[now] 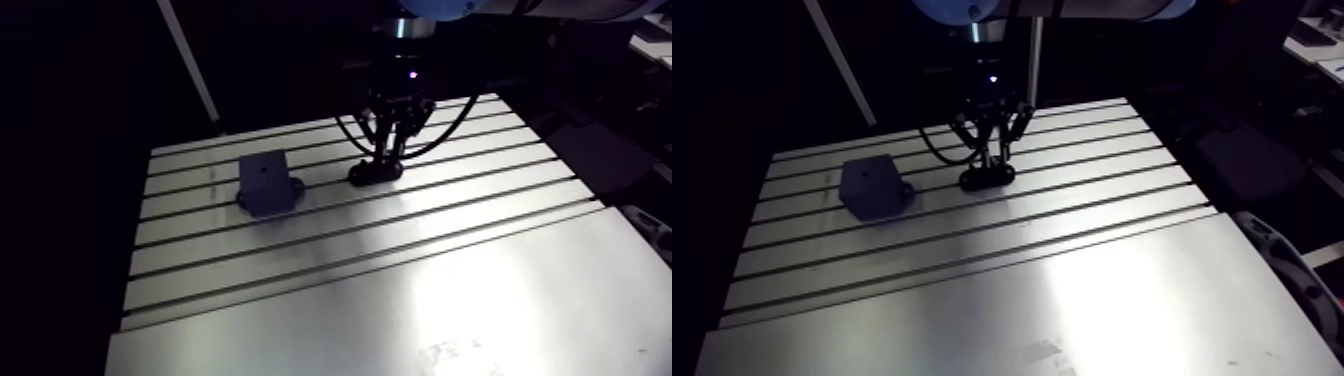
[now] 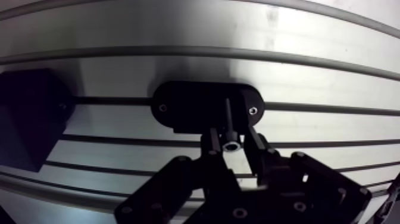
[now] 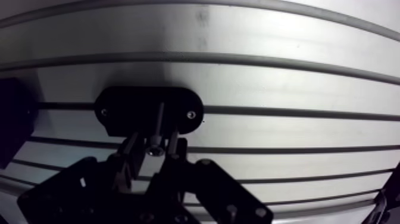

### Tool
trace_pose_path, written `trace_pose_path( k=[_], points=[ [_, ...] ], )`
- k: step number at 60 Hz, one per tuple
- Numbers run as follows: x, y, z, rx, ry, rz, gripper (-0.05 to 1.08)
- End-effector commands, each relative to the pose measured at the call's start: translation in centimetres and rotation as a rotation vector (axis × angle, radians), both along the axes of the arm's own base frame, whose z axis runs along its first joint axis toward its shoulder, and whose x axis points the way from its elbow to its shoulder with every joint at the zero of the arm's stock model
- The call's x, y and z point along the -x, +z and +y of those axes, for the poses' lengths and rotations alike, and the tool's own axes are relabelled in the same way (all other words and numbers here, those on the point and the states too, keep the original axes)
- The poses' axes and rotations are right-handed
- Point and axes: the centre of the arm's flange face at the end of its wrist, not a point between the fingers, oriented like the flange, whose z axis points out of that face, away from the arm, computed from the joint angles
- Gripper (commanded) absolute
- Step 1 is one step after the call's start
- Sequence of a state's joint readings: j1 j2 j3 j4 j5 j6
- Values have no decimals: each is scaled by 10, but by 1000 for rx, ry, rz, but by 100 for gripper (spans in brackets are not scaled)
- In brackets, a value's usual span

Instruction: Pick up the M10 bolt and insert it into the hole until fully seated.

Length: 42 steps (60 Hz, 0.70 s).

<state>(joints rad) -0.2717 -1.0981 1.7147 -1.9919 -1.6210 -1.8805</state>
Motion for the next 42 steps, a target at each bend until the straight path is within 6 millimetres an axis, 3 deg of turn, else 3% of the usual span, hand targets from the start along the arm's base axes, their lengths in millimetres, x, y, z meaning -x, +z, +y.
trace_pose_path(
  k=[1,42],
  points=[
    [0,0,0,2,-1,0,65],
    [-1,-2,-1,4,-3,-4,70]
  ],
)
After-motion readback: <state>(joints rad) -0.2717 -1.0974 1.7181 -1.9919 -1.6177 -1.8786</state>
